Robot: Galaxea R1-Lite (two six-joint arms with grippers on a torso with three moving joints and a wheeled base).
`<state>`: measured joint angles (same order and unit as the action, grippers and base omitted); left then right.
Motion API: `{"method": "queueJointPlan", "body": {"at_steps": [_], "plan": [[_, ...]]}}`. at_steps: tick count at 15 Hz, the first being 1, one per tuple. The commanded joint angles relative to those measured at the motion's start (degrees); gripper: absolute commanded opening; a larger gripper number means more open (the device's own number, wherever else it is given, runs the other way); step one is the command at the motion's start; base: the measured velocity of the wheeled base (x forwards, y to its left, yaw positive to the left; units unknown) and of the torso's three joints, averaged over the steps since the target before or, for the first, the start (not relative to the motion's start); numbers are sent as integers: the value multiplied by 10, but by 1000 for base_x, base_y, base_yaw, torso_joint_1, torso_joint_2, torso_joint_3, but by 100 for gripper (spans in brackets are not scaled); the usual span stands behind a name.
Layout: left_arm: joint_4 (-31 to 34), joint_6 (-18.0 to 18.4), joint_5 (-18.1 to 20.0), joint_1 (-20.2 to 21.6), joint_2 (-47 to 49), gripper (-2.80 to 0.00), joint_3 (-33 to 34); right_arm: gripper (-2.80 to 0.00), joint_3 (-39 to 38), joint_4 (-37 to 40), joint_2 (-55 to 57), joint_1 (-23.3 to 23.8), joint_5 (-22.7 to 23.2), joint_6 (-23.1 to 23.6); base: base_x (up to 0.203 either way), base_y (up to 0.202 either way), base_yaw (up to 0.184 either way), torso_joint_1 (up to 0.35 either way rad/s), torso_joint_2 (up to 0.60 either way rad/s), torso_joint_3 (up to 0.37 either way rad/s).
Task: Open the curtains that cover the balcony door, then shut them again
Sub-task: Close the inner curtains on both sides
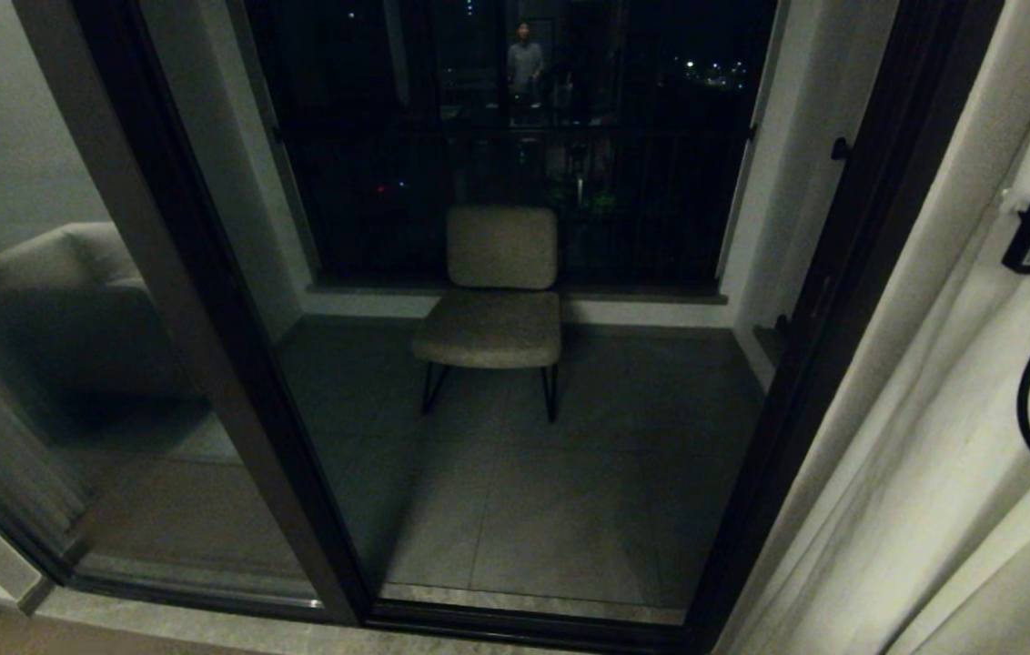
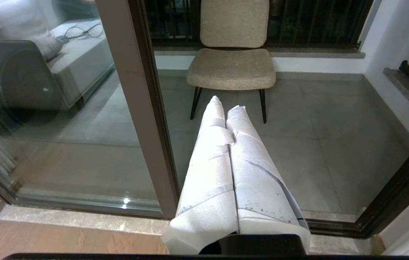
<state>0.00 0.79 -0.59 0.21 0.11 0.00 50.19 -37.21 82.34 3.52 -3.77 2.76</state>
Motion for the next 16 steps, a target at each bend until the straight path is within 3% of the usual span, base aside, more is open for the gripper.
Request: {"method": "queueJointPlan", "body": {"at_steps": [1,11,16], "plan": [[0,0,0,1,0,-280,0,-280,-1,-1,3,-4,0,1,0,0,0,0,0,0],[0,0,0,1,0,-280,0,-280,-1,-1,1,-4,0,1,0,6,0,1,0,0],[0,0,0,0,0,-280,0,-280,-1,-1,-1,-4,0,1,0,175,1,0,3,0]]}}
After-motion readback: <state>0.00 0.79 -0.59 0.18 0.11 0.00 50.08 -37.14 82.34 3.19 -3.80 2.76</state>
